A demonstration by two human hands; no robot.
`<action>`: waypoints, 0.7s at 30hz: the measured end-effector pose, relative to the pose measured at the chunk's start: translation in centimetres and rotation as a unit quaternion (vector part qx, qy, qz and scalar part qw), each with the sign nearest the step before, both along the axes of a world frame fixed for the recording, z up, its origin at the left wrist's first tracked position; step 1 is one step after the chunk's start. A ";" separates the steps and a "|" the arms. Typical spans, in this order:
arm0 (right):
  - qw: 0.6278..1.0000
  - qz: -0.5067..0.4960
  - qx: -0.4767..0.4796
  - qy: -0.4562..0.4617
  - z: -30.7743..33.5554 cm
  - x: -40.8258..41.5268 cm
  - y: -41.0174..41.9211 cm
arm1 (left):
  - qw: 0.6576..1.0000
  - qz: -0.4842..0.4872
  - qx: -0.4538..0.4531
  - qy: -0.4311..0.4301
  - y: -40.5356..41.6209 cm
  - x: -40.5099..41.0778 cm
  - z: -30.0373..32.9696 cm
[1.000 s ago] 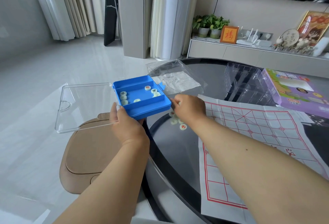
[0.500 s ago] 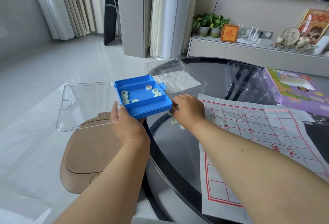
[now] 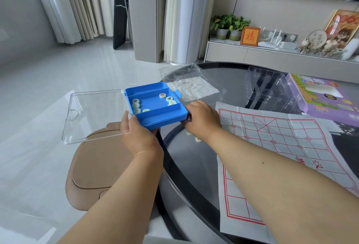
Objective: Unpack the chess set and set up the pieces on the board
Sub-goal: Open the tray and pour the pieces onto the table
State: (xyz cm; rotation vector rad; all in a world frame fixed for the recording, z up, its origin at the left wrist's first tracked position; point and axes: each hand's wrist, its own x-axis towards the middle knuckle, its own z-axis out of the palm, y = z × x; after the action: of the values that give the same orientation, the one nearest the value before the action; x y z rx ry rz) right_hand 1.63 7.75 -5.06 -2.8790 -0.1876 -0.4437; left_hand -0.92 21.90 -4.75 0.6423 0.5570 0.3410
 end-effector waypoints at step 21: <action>0.821 -0.102 0.561 -0.035 3.7 1.7 -2.0 | 1.000 -0.007 -0.011 -0.002 0.1 -0.4 0.7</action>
State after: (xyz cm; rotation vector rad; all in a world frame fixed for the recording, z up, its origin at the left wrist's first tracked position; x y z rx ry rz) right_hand 3.32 5.73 -1.37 -1.7063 0.2953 -0.4712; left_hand -1.36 21.96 -4.08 0.6239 0.5510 0.3236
